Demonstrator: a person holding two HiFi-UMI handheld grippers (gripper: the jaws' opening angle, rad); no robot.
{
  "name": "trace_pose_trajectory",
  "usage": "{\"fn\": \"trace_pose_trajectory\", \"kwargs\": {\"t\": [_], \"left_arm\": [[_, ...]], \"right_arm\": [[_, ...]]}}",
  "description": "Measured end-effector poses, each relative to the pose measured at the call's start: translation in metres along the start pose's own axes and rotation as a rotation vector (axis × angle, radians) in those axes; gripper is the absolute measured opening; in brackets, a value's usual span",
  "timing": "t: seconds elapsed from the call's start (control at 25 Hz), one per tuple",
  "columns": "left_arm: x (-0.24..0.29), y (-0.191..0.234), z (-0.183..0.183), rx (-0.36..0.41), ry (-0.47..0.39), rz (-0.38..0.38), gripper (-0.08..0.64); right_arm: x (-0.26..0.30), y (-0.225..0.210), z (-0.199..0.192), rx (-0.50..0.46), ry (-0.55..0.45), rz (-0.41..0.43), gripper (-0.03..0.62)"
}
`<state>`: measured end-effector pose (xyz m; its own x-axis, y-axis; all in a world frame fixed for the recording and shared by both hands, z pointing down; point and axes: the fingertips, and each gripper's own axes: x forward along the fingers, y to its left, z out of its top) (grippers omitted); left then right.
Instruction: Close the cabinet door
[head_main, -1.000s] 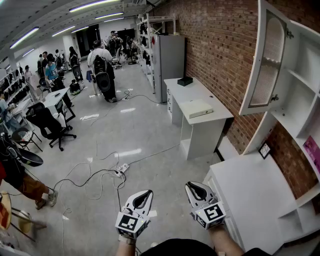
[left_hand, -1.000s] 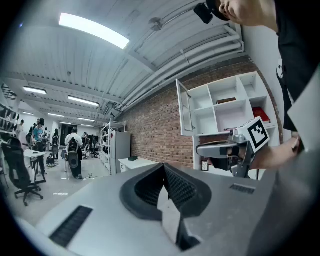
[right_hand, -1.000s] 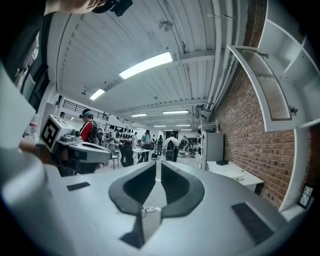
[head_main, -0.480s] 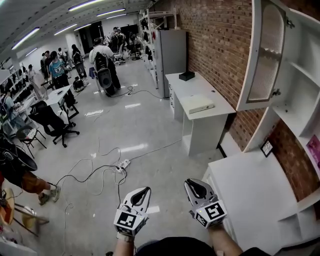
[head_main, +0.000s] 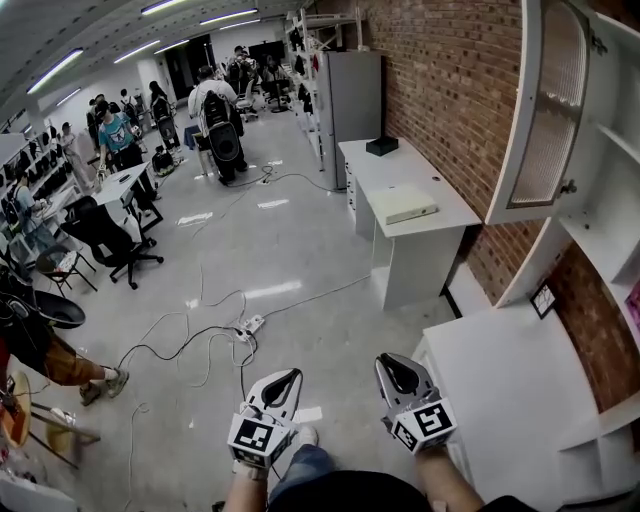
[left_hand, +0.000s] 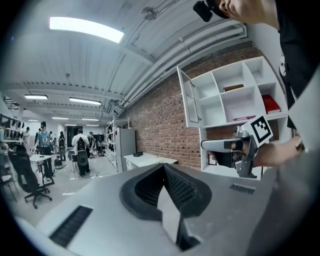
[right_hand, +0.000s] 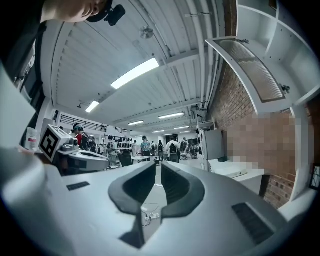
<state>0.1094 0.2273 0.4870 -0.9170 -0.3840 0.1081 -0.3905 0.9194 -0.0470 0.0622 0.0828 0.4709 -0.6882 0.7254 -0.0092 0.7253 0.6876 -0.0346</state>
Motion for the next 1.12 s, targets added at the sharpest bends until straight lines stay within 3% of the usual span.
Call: {"fn": "trace_pose_trajectory", "kwargs": {"t": [0.32,0.8,1.12], "left_arm": [[0.038,0.077,-0.005,-0.025,-0.021,-0.019,0.009],[0.118,0.206,0.006,-0.056,-0.112,-0.141,0.009],[0.175,0.225,0.019,-0.042,-0.149,-0.285,0.009]], "right_arm": [[0.082,-0.011,0.006,-0.026,0.012,-0.031,0.043],[0.2,-0.037,0.027,-0.099,0.008,-0.194,0.043],[0.219,-0.074,0.042,-0.134,-0.003,-0.351,0.043]]}}
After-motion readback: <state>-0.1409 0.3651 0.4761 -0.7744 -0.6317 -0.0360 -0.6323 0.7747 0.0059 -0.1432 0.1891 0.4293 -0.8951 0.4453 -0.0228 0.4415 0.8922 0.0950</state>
